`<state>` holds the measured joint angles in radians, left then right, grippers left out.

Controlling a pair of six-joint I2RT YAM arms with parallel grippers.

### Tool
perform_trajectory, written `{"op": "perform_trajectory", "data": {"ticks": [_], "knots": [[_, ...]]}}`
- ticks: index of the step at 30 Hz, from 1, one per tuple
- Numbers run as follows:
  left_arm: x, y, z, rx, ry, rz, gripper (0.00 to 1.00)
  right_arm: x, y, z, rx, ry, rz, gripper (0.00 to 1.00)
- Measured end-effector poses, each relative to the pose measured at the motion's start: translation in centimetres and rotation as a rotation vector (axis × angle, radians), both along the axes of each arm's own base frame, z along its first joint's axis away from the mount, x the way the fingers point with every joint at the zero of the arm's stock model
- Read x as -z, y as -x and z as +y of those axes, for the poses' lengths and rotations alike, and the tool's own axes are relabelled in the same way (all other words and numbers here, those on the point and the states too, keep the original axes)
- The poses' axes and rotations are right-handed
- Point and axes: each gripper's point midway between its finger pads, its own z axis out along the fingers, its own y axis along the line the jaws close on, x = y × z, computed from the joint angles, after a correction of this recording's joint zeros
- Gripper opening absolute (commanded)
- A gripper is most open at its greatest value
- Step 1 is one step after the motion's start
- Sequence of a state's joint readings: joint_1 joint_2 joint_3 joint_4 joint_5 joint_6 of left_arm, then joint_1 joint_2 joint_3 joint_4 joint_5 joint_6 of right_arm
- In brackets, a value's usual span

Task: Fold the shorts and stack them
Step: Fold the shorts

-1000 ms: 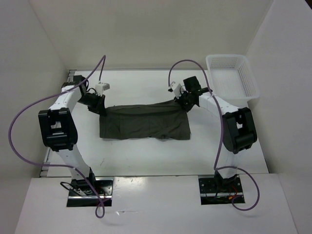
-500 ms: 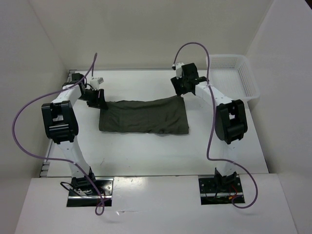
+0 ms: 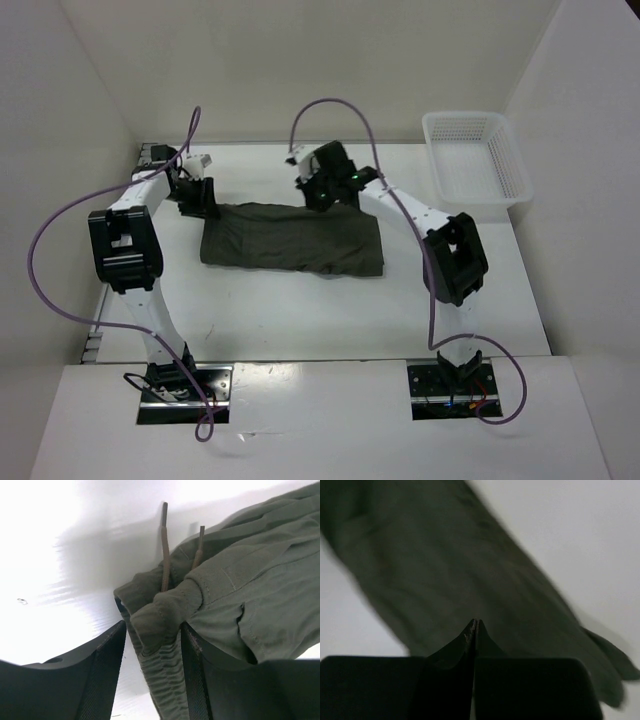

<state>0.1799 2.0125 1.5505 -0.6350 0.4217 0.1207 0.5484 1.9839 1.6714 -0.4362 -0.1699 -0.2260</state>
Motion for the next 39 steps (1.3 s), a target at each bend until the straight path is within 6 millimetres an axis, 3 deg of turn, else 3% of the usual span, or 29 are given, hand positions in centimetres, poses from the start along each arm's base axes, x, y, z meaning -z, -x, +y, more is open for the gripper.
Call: {"op": "perform_trajectory", "data": {"ticks": [3, 5, 7, 15, 20, 29, 37, 38, 39], "knots": [[-0.2, -0.6, 0.2, -0.022, -0.004, -0.002, 0.55, -0.5, 5.1, 6.5, -0.201, -0.059, 0.040, 0.00], [-0.1, -0.8, 0.3, -0.028, -0.008, -0.002, 0.55, -0.2, 7.1, 8.7, -0.275, -0.078, 0.072, 0.00], [0.1, -0.8, 0.3, -0.033, -0.012, 0.004, 0.55, 0.5, 7.1, 9.5, -0.292, -0.085, 0.091, 0.00], [1.0, -0.7, -0.2, -0.038, -0.031, 0.032, 0.55, 6.1, 2.2, 9.2, -0.190, -0.040, 0.139, 0.00], [1.2, -0.7, -0.2, -0.038, -0.049, 0.036, 0.55, 8.6, 0.8, 8.7, -0.102, -0.006, 0.158, 0.00], [1.7, -0.5, -0.4, -0.032, -0.065, 0.049, 0.51, 6.5, -4.9, 7.7, 0.069, -0.035, 0.038, 0.00], [1.9, -0.3, -0.4, -0.028, -0.079, 0.056, 0.71, 7.6, -6.4, 5.8, 0.162, 0.008, 0.018, 0.00], [1.9, -0.3, -0.4, -0.029, -0.077, 0.057, 0.77, 7.5, -6.6, 5.6, 0.175, 0.012, 0.012, 0.07], [1.8, -0.3, -0.5, -0.028, -0.074, 0.057, 0.82, 7.3, -6.8, 5.4, 0.189, 0.015, 0.003, 0.32]]}}
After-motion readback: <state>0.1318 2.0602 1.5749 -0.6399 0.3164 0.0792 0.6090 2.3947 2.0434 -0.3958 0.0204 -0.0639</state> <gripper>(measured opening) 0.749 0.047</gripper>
